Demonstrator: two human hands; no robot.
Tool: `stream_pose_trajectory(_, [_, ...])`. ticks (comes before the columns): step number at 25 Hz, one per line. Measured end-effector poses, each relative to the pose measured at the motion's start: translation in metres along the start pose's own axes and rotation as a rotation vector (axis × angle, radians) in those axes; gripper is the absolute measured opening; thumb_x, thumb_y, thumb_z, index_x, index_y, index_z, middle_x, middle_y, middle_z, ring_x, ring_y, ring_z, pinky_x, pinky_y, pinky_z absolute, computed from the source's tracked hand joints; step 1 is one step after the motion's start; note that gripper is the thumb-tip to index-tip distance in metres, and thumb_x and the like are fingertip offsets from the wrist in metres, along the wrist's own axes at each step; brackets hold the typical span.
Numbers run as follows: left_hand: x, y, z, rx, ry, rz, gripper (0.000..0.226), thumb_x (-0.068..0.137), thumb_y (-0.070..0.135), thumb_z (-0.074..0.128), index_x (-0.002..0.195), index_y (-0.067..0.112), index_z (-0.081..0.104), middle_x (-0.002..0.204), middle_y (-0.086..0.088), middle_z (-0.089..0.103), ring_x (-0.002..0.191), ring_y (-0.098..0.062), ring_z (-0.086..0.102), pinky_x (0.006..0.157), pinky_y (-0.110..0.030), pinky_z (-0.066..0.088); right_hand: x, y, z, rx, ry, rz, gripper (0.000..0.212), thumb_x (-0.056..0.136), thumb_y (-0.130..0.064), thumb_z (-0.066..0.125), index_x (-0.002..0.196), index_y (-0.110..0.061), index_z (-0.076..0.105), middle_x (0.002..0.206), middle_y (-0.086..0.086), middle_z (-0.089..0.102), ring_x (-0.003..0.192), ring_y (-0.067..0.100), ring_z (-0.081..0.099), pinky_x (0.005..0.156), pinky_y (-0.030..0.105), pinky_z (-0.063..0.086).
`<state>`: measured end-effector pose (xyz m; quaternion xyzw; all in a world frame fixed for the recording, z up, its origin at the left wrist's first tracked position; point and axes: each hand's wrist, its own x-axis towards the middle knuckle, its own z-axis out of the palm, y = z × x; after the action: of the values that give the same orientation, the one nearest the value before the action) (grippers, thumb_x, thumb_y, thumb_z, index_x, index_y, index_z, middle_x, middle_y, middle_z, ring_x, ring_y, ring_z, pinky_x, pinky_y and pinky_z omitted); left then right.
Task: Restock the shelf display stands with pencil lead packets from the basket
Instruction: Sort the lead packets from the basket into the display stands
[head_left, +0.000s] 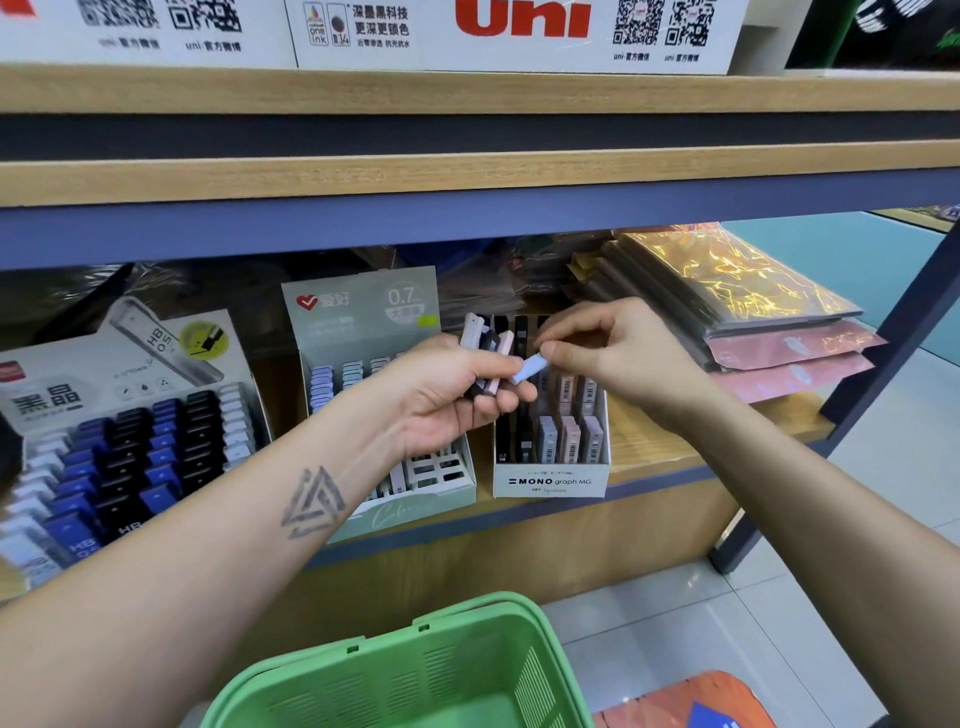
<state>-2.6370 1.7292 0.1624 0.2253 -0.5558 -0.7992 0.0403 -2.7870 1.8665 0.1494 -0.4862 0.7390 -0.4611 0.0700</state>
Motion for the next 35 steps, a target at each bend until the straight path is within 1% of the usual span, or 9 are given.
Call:
stream_pose_trajectory(3, [0.005,0.003,0.0,-0.054,0.059,0.057,0.011,0.096,-0.001,0.057,0.099,-0.012,0.057,0.072,-0.021,0.063,0.044,-0.01,0.052,0.035,-0.012,0.038,-0.001,-0.005,0.004,-0.46,-0.112,-0.347,0.024,0.089,-0.015,0.068,0.111,-0.014,0.077,0.119,0.0,0.069,0.107,0.016,0.06,0.089,0.031,0.048])
stream_pose_trajectory(5, [0.006,0.002,0.001,-0.057,0.056,0.071,0.013,0.097,0.002,0.057,0.093,-0.01,0.059,0.069,-0.019,0.062,0.044,-0.01,0.051,0.035,-0.011,0.037,-0.001,-0.004,0.007,-0.571,-0.107,-0.446,0.022,0.089,-0.023,0.073,0.109,-0.014,0.077,0.111,0.001,0.069,0.098,0.02,0.06,0.081,0.036,0.051])
stream_pose_trajectory(8, [0.005,0.004,0.002,-0.073,0.027,0.079,0.012,0.098,0.006,0.058,0.095,-0.005,0.061,0.068,-0.015,0.061,0.047,-0.011,0.05,0.035,-0.012,0.036,0.0,-0.004,0.004,-0.409,-0.038,-0.273,0.019,0.09,-0.016,0.074,0.108,-0.016,0.073,0.092,-0.003,0.068,0.082,0.015,0.064,0.074,0.038,0.055])
stream_pose_trajectory(12, [0.007,0.008,-0.007,-0.119,0.066,0.094,0.011,0.097,0.005,0.058,0.105,-0.001,0.053,0.069,-0.012,0.057,0.045,-0.011,0.049,0.033,-0.014,0.035,0.002,-0.005,-0.012,-0.151,0.109,-0.049,0.03,0.088,-0.01,0.074,0.115,-0.02,0.063,0.082,-0.001,0.069,0.076,0.012,0.07,0.07,0.024,0.056])
stream_pose_trajectory(17, [0.007,0.008,-0.009,-0.116,0.07,0.09,0.015,0.097,0.003,0.057,0.111,0.0,0.052,0.071,-0.012,0.056,0.044,-0.01,0.049,0.033,-0.013,0.035,0.004,-0.004,-0.006,-0.345,0.141,-0.017,0.014,0.091,-0.016,0.074,0.105,-0.018,0.078,0.099,-0.006,0.072,0.09,0.006,0.064,0.076,0.013,0.044])
stream_pose_trajectory(22, [0.007,0.008,-0.011,-0.095,0.062,0.085,0.015,0.097,0.003,0.058,0.11,-0.001,0.052,0.07,-0.012,0.057,0.045,-0.011,0.05,0.034,-0.013,0.036,0.011,0.001,-0.003,-0.531,0.084,-0.107,0.016,0.09,-0.011,0.074,0.106,-0.012,0.078,0.105,0.002,0.075,0.096,0.014,0.066,0.086,0.023,0.047])
stream_pose_trajectory(27, [0.007,0.007,-0.013,-0.087,0.055,0.077,0.01,0.097,0.003,0.058,0.104,-0.001,0.053,0.07,-0.013,0.058,0.046,-0.012,0.051,0.034,-0.014,0.037,0.01,0.007,0.01,-0.735,-0.011,-0.165,0.024,0.092,-0.007,0.069,0.113,-0.017,0.076,0.111,0.004,0.073,0.101,0.022,0.067,0.086,0.037,0.056])
stream_pose_trajectory(32, [0.007,0.007,-0.015,-0.082,0.054,0.079,0.009,0.097,0.003,0.058,0.103,-0.001,0.054,0.069,-0.013,0.059,0.047,-0.012,0.051,0.034,-0.014,0.037,0.01,0.01,0.02,-0.905,0.033,-0.206,0.017,0.091,-0.013,0.067,0.098,-0.026,0.076,0.098,-0.002,0.074,0.101,0.023,0.061,0.092,0.043,0.043])
stream_pose_trajectory(35, [0.007,0.006,-0.015,-0.07,0.056,0.076,0.006,0.096,0.003,0.059,0.098,-0.002,0.055,0.069,-0.014,0.059,0.047,-0.013,0.051,0.034,-0.014,0.036,0.01,0.016,0.025,-0.925,0.035,-0.174,0.017,0.088,-0.01,0.066,0.092,-0.025,0.074,0.096,-0.005,0.072,0.102,0.022,0.06,0.088,0.04,0.039])
